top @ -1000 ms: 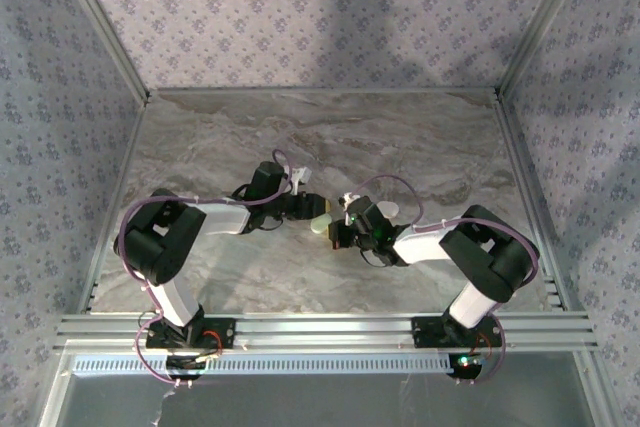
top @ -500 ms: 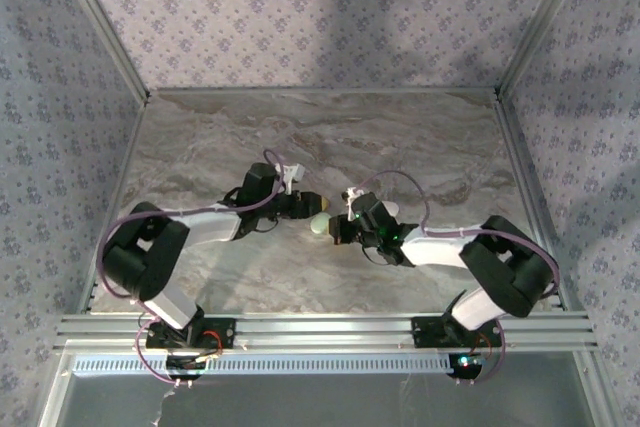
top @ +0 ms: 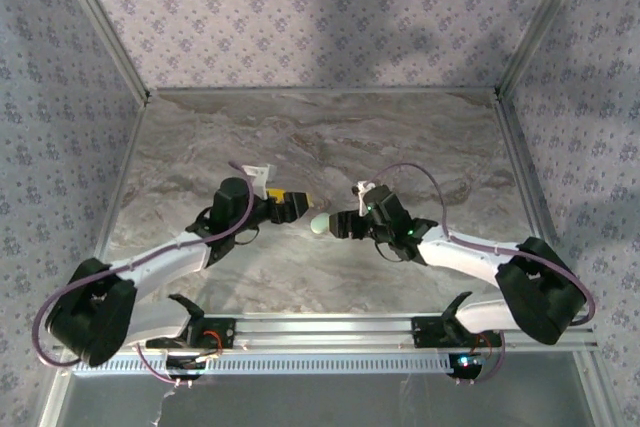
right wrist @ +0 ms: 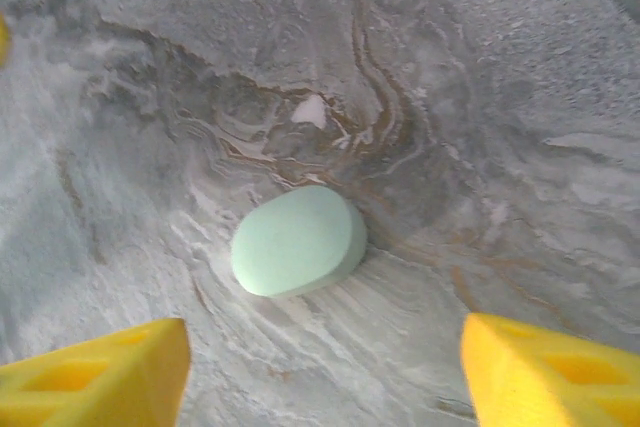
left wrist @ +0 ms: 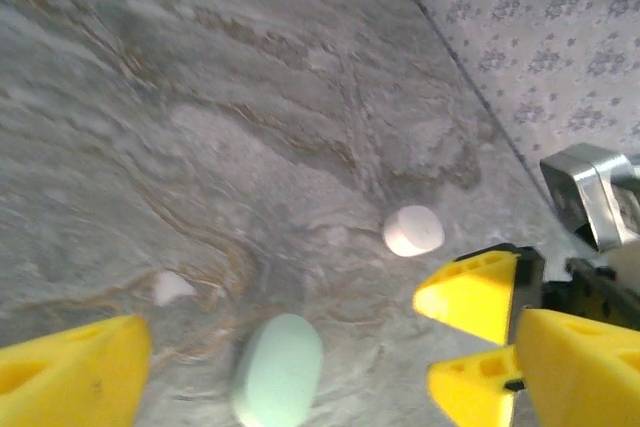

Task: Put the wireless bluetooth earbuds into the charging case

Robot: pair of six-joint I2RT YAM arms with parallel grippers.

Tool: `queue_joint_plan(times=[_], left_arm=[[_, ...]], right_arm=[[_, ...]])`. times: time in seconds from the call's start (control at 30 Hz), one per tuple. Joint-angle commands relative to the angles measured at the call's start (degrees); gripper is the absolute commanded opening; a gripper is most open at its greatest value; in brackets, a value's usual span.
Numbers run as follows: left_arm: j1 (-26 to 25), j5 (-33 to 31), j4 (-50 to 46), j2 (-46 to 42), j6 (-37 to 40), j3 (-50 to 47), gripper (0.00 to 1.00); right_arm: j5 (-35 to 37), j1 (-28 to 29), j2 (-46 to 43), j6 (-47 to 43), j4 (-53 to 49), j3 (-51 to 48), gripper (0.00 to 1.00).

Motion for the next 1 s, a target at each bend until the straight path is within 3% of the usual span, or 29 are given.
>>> queue_joint_plan(times=[0.0, 0.13, 0.23, 0.63, 0.97], left_arm=[[-0.1, -7.4, -1.2, -4.0, 2.1, -1.7, 1.0], [-0.1, -11.0, -2.4, -7.0, 2.8, -2.7, 1.0], [-0.1, -12.2, -3.0, -8.1, 3.1, -3.0, 1.0], [-0.1, -12.2, -3.6, -7.8, 3.5, -2.5, 1.0], [0.0, -12.1, -3.5, -7.8, 3.7, -2.5, 1.0]], right_arm=[[-1.3, -1.0, 0.4, -3.5, -6.8, 3.9, 0.81], [-1.6, -1.3, 3.9, -5.9, -10.8, 7.3, 0.91], [-2.0, -1.2, 7.5, -7.7, -13.5, 10.4, 0.93], [-0.6, 2.9, 22.6, -15.2, -24.4, 25.3, 0.93], [8.2, 6.5, 32.0, -17.0, -33.6, 35.8, 0.87]])
